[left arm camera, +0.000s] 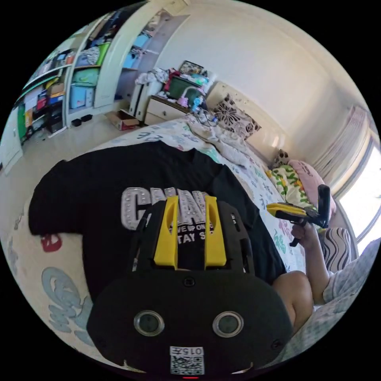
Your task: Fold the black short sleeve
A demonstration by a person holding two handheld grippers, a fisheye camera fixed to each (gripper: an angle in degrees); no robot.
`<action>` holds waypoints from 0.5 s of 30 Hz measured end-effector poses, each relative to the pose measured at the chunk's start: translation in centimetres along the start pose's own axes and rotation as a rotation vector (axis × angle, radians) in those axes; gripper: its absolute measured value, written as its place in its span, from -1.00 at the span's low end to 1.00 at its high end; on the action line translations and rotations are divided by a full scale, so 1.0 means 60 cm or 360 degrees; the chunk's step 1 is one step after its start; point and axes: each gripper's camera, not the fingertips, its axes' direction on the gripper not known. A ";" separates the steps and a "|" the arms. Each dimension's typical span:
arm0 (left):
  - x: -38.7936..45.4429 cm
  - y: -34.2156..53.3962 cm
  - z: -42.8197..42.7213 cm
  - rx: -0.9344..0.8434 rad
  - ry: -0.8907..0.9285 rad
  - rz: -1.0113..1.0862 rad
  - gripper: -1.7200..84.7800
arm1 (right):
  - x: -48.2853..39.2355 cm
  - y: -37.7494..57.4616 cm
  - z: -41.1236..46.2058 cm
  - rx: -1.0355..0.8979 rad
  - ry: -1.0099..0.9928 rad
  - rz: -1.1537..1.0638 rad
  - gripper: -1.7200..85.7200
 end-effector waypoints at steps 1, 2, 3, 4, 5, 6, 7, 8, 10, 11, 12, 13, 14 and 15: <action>-0.055 0.034 -0.063 0.0112 -0.0090 -0.0153 -0.72 | -0.026 -0.027 0.010 0.0049 -0.0063 -0.0038 -0.80; -0.114 0.066 -0.119 0.0197 -0.0175 -0.0328 -0.72 | -0.056 -0.057 0.026 0.0096 -0.0122 -0.0070 -0.81; -0.143 0.081 -0.144 0.0230 -0.0203 -0.0409 -0.71 | -0.072 -0.073 0.038 0.0104 -0.0152 -0.0095 -0.81; -0.199 0.108 -0.186 0.0280 -0.0224 -0.0557 -0.71 | -0.109 -0.110 0.068 0.0068 -0.0220 -0.0157 -0.81; -0.247 0.129 -0.220 0.0316 -0.0234 -0.0666 -0.70 | -0.148 -0.151 0.102 0.0018 -0.0293 -0.0225 -0.81; -0.268 0.137 -0.235 0.0332 -0.0249 -0.0705 -0.70 | -0.168 -0.172 0.121 0.0003 -0.0325 -0.0249 -0.82; -0.302 0.149 -0.258 0.0379 -0.0285 -0.0763 -0.70 | -0.207 -0.215 0.160 -0.0010 -0.0381 -0.0264 -0.82; -0.333 0.157 -0.274 0.0431 -0.0287 -0.0811 -0.70 | -0.243 -0.257 0.201 -0.0031 -0.0435 -0.0273 -0.82; -0.376 0.157 -0.279 0.0450 -0.0241 -0.0873 -0.70 | -0.293 -0.315 0.267 -0.0080 -0.0508 -0.0225 -0.83; -0.402 0.153 -0.272 0.0420 -0.0198 -0.0912 -0.70 | -0.325 -0.350 0.310 -0.0123 -0.0562 -0.0218 -0.83; -0.412 0.150 -0.267 0.0397 -0.0184 -0.0918 -0.71 | -0.342 -0.366 0.332 -0.0152 -0.0578 -0.0220 -0.83; -0.426 0.147 -0.265 0.0397 -0.0185 -0.0945 -0.73 | -0.374 -0.396 0.372 -0.0204 -0.0577 -0.0226 -0.83; -0.435 0.143 -0.270 0.0421 -0.0153 -0.0941 -0.85 | -0.404 -0.424 0.408 -0.0251 -0.0547 -0.0239 -0.84; -0.439 0.140 -0.271 0.0403 -0.0107 -0.0935 -0.91 | -0.417 -0.437 0.424 -0.0266 -0.0517 -0.0244 -0.83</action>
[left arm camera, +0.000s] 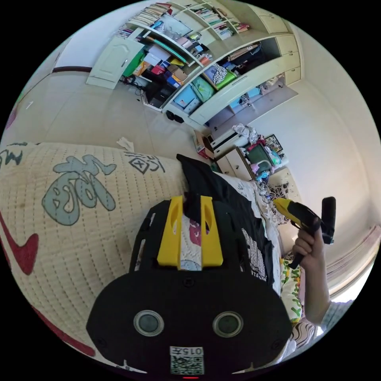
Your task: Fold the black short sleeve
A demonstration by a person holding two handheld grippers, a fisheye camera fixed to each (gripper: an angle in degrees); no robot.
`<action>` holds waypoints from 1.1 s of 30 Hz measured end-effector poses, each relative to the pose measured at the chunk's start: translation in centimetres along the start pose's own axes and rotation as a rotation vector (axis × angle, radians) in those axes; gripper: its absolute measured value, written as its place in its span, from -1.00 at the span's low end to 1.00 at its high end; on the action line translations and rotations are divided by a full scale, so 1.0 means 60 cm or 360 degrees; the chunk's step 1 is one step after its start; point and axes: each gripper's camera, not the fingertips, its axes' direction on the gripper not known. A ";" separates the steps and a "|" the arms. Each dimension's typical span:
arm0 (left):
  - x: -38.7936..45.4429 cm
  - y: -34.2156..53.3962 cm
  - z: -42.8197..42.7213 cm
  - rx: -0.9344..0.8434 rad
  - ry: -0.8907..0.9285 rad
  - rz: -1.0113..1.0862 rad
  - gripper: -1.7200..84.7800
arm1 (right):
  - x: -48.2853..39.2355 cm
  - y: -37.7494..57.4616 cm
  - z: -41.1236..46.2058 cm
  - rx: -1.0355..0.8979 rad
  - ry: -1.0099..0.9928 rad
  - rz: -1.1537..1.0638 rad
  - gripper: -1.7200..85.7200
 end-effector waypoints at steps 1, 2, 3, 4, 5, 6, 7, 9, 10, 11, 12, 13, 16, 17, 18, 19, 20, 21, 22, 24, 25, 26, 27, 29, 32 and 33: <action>0.001 -0.006 -0.004 -0.0051 0.0086 -0.0010 -0.94 | -0.011 -0.031 0.028 -0.0023 0.0054 0.0002 -0.83; 0.016 -0.004 -0.018 0.0003 0.0157 0.0090 -0.96 | -0.022 -0.061 0.053 -0.0050 0.0081 -0.0023 -0.81; 0.028 -0.002 -0.024 0.0014 0.0160 0.0159 -0.96 | -0.029 -0.075 0.064 -0.0066 0.0097 -0.0039 -0.81; 0.055 0.005 -0.034 -0.0008 0.0120 0.0302 -0.97 | -0.042 -0.103 0.086 -0.0101 0.0135 -0.0066 -0.78; 0.075 0.016 -0.041 -0.0022 0.0091 0.0407 -0.98 | -0.060 -0.130 0.110 -0.0152 0.0171 -0.0123 -0.76; 0.081 0.023 -0.044 -0.0018 0.0087 0.0430 -0.98 | -0.070 -0.143 0.124 -0.0188 0.0193 -0.0157 -0.74; 0.080 0.037 -0.048 -0.0008 0.0098 0.0418 -0.98 | -0.090 -0.167 0.158 -0.0271 0.0253 -0.0218 -0.72; 0.064 0.054 -0.048 -0.0005 0.0107 0.0351 -0.98 | -0.119 -0.196 0.219 -0.0429 0.0386 -0.0318 -0.69; 0.048 0.062 -0.045 -0.0036 0.0138 0.0270 -0.98 | -0.133 -0.213 0.261 -0.0521 0.0469 -0.0345 -0.68; 0.030 0.068 -0.044 -0.0054 0.0193 0.0189 -0.97 | -0.145 -0.227 0.300 -0.0594 0.0534 -0.0379 -0.69; 0.022 0.070 -0.046 -0.0045 0.0216 0.0152 -0.97 | -0.150 -0.233 0.320 -0.0624 0.0572 -0.0398 -0.69; 0.009 0.073 -0.055 -0.0012 0.0240 0.0089 -0.96 | -0.159 -0.245 0.358 -0.0677 0.0694 -0.0438 -0.69; -0.010 0.074 -0.075 0.0007 0.0241 0.0000 -0.89 | -0.168 -0.268 0.431 -0.0740 0.1070 -0.0510 -0.73; -0.011 0.074 -0.078 -0.0010 0.0254 0.0018 -0.88 | -0.167 -0.276 0.448 -0.0738 0.1135 -0.0513 -0.76; -0.013 0.074 -0.078 -0.0026 0.0254 0.0018 -0.87 | -0.165 -0.280 0.454 -0.0740 0.1145 -0.0508 -0.79; -0.016 0.073 -0.074 -0.0061 0.0263 0.0009 -0.89 | -0.160 -0.287 0.464 -0.0745 0.1139 -0.0488 -0.86; -0.021 0.071 -0.069 -0.0107 0.0292 -0.0014 -0.91 | -0.153 -0.293 0.467 -0.0735 0.1144 -0.0469 -0.90; -0.023 0.069 -0.067 -0.0130 0.0303 -0.0027 -0.93 | -0.149 -0.296 0.466 -0.0730 0.1134 -0.0461 -0.92; -0.023 0.067 -0.068 -0.0146 0.0308 -0.0024 -0.96 | -0.141 -0.302 0.455 -0.0688 0.1081 -0.0423 -0.94; -0.010 0.065 -0.083 -0.0093 0.0253 0.0061 -0.97 | -0.124 -0.314 0.415 -0.0548 0.0971 -0.0364 -0.96; 0.003 0.064 -0.096 -0.0059 0.0207 0.0134 -0.98 | -0.105 -0.322 0.376 -0.0448 0.0882 -0.0299 -0.96; 0.019 0.063 -0.107 -0.0038 0.0175 0.0196 -0.98 | -0.083 -0.326 0.330 -0.0352 0.0765 -0.0245 -0.97; 0.027 0.062 -0.113 -0.0030 0.0165 0.0225 -0.98 | -0.069 -0.326 0.305 -0.0305 0.0717 -0.0214 -0.97; 0.072 0.062 -0.128 -0.0023 0.0145 0.0366 -0.98 | -0.003 -0.307 0.197 -0.0128 0.0548 -0.0089 -0.97; 0.141 0.076 -0.123 -0.0117 0.0198 0.0570 -0.98 | 0.101 -0.241 0.070 0.0044 0.0472 0.0084 -0.97; 0.155 0.083 -0.118 -0.0148 0.0209 0.0607 -0.97 | 0.124 -0.223 0.051 0.0057 0.0461 0.0123 -0.97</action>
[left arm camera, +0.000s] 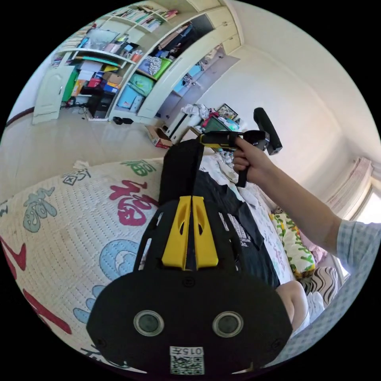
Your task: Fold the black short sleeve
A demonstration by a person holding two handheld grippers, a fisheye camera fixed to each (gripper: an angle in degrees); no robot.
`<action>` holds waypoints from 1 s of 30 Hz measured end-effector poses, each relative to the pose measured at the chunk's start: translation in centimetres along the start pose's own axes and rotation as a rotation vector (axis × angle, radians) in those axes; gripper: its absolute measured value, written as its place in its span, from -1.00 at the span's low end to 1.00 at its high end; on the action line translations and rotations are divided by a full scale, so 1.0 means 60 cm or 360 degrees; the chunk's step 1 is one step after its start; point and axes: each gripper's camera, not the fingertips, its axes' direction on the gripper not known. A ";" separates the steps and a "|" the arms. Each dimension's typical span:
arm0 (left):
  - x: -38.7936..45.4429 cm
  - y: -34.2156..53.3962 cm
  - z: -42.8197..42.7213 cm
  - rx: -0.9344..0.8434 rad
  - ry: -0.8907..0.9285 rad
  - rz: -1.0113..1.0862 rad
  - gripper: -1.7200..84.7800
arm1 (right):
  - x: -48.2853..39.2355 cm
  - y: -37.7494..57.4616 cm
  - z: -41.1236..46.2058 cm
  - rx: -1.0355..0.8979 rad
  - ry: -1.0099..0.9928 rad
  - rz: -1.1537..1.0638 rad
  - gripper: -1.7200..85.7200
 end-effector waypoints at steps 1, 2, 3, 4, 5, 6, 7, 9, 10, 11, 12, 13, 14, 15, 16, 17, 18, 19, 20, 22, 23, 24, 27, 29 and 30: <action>0.029 0.004 0.022 -0.0085 0.0025 0.0078 -0.97 | 0.055 0.035 -0.015 -0.0015 0.0007 0.0079 -0.97; 0.055 0.012 0.050 -0.0179 0.0028 0.0141 -0.96 | 0.108 0.075 -0.020 -0.0061 0.0054 0.0155 -0.96; 0.066 0.018 0.065 -0.0229 0.0026 0.0161 -0.96 | 0.133 0.094 -0.019 -0.0088 0.0078 0.0197 -0.96; 0.085 0.031 0.091 -0.0326 0.0015 0.0171 -0.93 | 0.181 0.132 -0.017 -0.0135 0.0111 0.0293 -0.95; 0.100 0.043 0.108 -0.0386 -0.0002 0.0172 -0.89 | 0.225 0.164 -0.017 -0.0171 0.0092 0.0367 -0.93; 0.107 0.047 0.114 -0.0412 -0.0009 0.0175 -0.85 | 0.244 0.177 -0.018 -0.0182 0.0071 0.0397 -0.93; 0.120 0.054 0.121 -0.0446 -0.0026 0.0194 -0.81 | 0.278 0.198 -0.023 -0.0198 0.0023 0.0453 -0.90; 0.140 0.055 0.125 -0.0452 -0.0093 0.0252 -0.78 | 0.313 0.213 -0.036 -0.0193 -0.0017 0.0499 -0.84; 0.152 0.051 0.130 -0.0458 -0.0157 0.0287 -0.77 | 0.326 0.214 -0.045 -0.0180 -0.0026 0.0484 -0.80; 0.164 0.044 0.141 -0.0474 -0.0196 0.0331 -0.76 | 0.333 0.210 -0.052 -0.0166 -0.0039 0.0458 -0.77; 0.170 0.041 0.149 -0.0492 -0.0208 0.0352 -0.76 | 0.336 0.207 -0.054 -0.0157 -0.0048 0.0444 -0.76; 0.182 0.034 0.167 -0.0533 -0.0235 0.0387 -0.75 | 0.341 0.200 -0.057 -0.0145 -0.0074 0.0439 -0.74; 0.193 0.029 0.190 -0.0574 -0.0274 0.0421 -0.75 | 0.346 0.194 -0.055 -0.0163 -0.0123 0.0440 -0.74; 0.197 0.028 0.203 -0.0600 -0.0305 0.0429 -0.75 | 0.350 0.191 -0.052 -0.0190 -0.0140 0.0447 -0.73; 0.201 0.028 0.230 -0.0671 -0.0355 0.0422 -0.77 | 0.359 0.188 -0.044 -0.0252 -0.0142 0.0473 -0.75; 0.203 0.028 0.246 -0.0676 -0.0376 0.0395 -0.80 | 0.369 0.188 -0.038 -0.0302 -0.0131 0.0495 -0.77; 0.204 0.027 0.249 -0.0655 -0.0361 0.0375 -0.84 | 0.374 0.189 -0.039 -0.0308 -0.0133 0.0507 -0.79; 0.204 0.022 0.249 -0.0632 -0.0304 0.0314 -0.91 | 0.382 0.191 -0.048 -0.0284 -0.0158 0.0513 -0.84; 0.204 0.018 0.246 -0.0619 -0.0232 0.0255 -0.93 | 0.389 0.195 -0.066 -0.0223 -0.0189 0.0505 -0.90; 0.215 0.015 0.231 -0.0556 -0.0146 0.0227 -0.95 | 0.402 0.202 -0.099 -0.0129 -0.0230 0.0489 -0.93; 0.226 0.016 0.218 -0.0504 -0.0072 0.0204 -0.95 | 0.413 0.208 -0.123 -0.0067 -0.0282 0.0462 -0.93; 0.232 0.017 0.212 -0.0483 -0.0031 0.0182 -0.95 | 0.419 0.213 -0.134 -0.0047 -0.0303 0.0453 -0.94; 0.262 0.040 0.216 -0.0434 -0.0060 0.0084 -0.93 | 0.449 0.243 -0.149 -0.0181 -0.0282 0.0429 -0.94; 0.260 0.071 0.260 -0.0607 -0.0222 0.0001 -0.88 | 0.476 0.274 -0.146 -0.0352 -0.0214 0.0494 -0.93; 0.258 0.076 0.264 -0.0615 -0.0209 -0.0015 -0.87 | 0.483 0.281 -0.155 -0.0323 -0.0256 0.0505 -0.91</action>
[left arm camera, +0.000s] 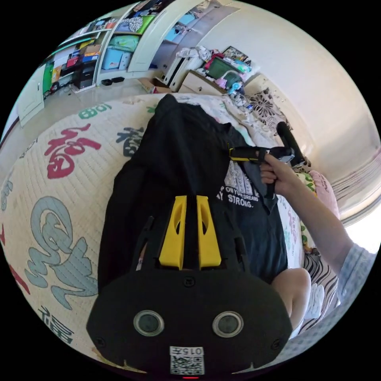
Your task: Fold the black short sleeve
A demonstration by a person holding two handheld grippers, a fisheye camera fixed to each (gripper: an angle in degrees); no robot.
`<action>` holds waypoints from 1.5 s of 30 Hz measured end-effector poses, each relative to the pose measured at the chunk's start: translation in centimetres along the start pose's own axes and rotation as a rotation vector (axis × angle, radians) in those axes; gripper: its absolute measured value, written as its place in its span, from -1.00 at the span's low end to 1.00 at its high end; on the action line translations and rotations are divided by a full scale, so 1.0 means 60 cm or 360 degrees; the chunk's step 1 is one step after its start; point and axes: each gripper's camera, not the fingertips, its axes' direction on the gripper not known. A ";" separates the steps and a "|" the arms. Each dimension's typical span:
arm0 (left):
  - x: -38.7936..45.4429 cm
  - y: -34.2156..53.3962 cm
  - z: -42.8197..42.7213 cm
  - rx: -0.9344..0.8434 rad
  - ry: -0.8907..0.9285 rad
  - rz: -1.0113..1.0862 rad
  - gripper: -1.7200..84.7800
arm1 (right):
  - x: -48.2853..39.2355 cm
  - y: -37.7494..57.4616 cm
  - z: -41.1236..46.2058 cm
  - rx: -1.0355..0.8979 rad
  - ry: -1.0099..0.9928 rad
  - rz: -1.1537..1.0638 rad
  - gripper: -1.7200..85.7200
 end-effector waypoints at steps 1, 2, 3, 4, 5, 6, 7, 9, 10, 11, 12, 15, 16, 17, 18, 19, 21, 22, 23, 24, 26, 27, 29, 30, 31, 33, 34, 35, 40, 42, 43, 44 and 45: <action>-0.004 0.007 -0.007 0.0053 0.0077 -0.0025 -0.85 | 0.013 0.013 -0.021 0.0037 -0.0044 0.0041 -0.88; -0.005 0.008 -0.017 0.0055 0.0109 -0.0041 -0.84 | 0.020 0.025 -0.042 0.0068 -0.0031 0.0035 -0.85; -0.002 0.007 -0.023 0.0057 0.0116 -0.0032 -0.84 | 0.021 0.031 -0.053 0.0088 -0.0011 0.0022 -0.84; 0.006 0.004 -0.037 0.0085 0.0118 0.0006 -0.83 | 0.018 0.042 -0.074 0.0137 0.0040 -0.0011 -0.83; 0.020 -0.003 -0.051 0.0128 0.0075 0.0071 -0.83 | 0.010 0.051 -0.093 0.0199 0.0070 -0.0064 -0.82; 0.028 -0.008 -0.055 0.0144 0.0039 0.0106 -0.83 | 0.003 0.054 -0.101 0.0230 0.0075 -0.0098 -0.82; 0.046 -0.022 -0.056 0.0173 -0.0032 0.0185 -0.83 | -0.013 0.057 -0.111 0.0270 0.0079 -0.0177 -0.82; 0.068 -0.048 -0.041 0.0189 -0.0104 0.0291 -0.83 | -0.042 0.056 -0.108 0.0243 0.0102 -0.0297 -0.82; 0.078 -0.067 -0.022 0.0168 -0.0158 0.0339 -0.83 | -0.058 0.053 -0.097 0.0181 0.0136 -0.0354 -0.83; 0.084 -0.083 -0.004 0.0140 -0.0249 0.0370 -0.84 | -0.069 0.051 -0.084 0.0113 0.0199 -0.0378 -0.85; 0.086 -0.090 0.005 0.0127 -0.0310 0.0386 -0.85 | -0.071 0.052 -0.078 0.0084 0.0241 -0.0390 -0.86; 0.084 -0.099 0.045 0.0058 -0.0673 0.0416 -0.94 | -0.057 0.072 -0.064 0.0008 0.0408 -0.0454 -0.95; 0.086 -0.100 0.049 0.0016 -0.0614 0.0429 -0.94 | -0.045 0.084 -0.079 0.0031 0.0345 -0.0416 -0.96; 0.095 -0.103 0.043 -0.0022 -0.0594 0.0475 -0.93 | -0.031 0.094 -0.097 0.0041 0.0268 -0.0377 -0.96; 0.099 -0.105 0.039 -0.0032 -0.0578 0.0484 -0.93 | -0.023 0.101 -0.110 0.0069 0.0226 -0.0367 -0.96; 0.106 -0.110 0.025 0.0003 -0.0490 0.0515 -0.88 | -0.008 0.116 -0.143 0.0188 0.0160 -0.0387 -0.95; 0.120 -0.129 0.002 0.0117 -0.0325 0.0618 -0.82 | 0.021 0.138 -0.202 0.0412 0.0256 -0.0389 -0.88; 0.130 -0.155 -0.004 0.0162 -0.0300 0.0662 -0.78 | 0.043 0.146 -0.237 0.0539 0.0386 -0.0369 -0.84; 0.143 -0.190 0.002 0.0171 -0.0306 0.0704 -0.75 | 0.068 0.147 -0.265 0.0610 0.0498 -0.0324 -0.81; 0.151 -0.210 0.008 0.0163 -0.0303 0.0734 -0.73 | 0.081 0.145 -0.276 0.0616 0.0532 -0.0299 -0.80; 0.188 -0.289 0.053 0.0085 -0.0348 0.0859 -0.66 | 0.131 0.121 -0.296 0.0515 0.0601 -0.0192 -0.77; 0.197 -0.309 0.067 0.0061 -0.0369 0.0884 -0.65 | 0.142 0.115 -0.297 0.0473 0.0609 -0.0165 -0.77; 0.223 -0.380 0.132 -0.0100 -0.0472 0.0920 -0.62 | 0.176 0.093 -0.297 0.0324 0.0658 -0.0084 -0.74; 0.228 -0.394 0.147 -0.0136 -0.0497 0.0918 -0.62 | 0.182 0.089 -0.294 0.0277 0.0674 -0.0087 -0.73; 0.236 -0.417 0.171 -0.0184 -0.0542 0.0918 -0.63 | 0.193 0.082 -0.289 0.0175 0.0703 -0.0061 -0.72; 0.242 -0.436 0.200 -0.0227 -0.0608 0.0904 -0.65 | 0.203 0.080 -0.284 0.0068 0.0667 -0.0043 -0.71; 0.240 -0.442 0.215 -0.0283 -0.0598 0.0866 -0.67 | 0.205 0.084 -0.289 0.0038 0.0649 -0.0049 -0.72; 0.237 -0.443 0.230 -0.0369 -0.0517 0.0840 -0.74 | 0.206 0.091 -0.295 0.0016 0.0624 -0.0068 -0.73; 0.231 -0.420 0.209 -0.0410 -0.0375 0.0674 -0.92 | 0.178 0.161 -0.340 0.0067 0.0508 -0.0149 -0.92; 0.246 -0.395 0.163 -0.0309 -0.0354 0.0739 -0.93 | 0.156 0.204 -0.373 0.0140 0.0460 -0.0166 -0.94; 0.257 -0.372 0.123 -0.0243 -0.0332 0.0791 -0.93 | 0.137 0.239 -0.401 0.0195 0.0431 -0.0200 -0.95; 0.268 -0.344 0.080 -0.0188 -0.0293 0.0848 -0.94 | 0.116 0.279 -0.429 0.0237 0.0417 -0.0236 -0.96; 0.273 -0.328 0.056 -0.0162 -0.0269 0.0882 -0.94 | 0.105 0.301 -0.442 0.0247 0.0412 -0.0253 -0.96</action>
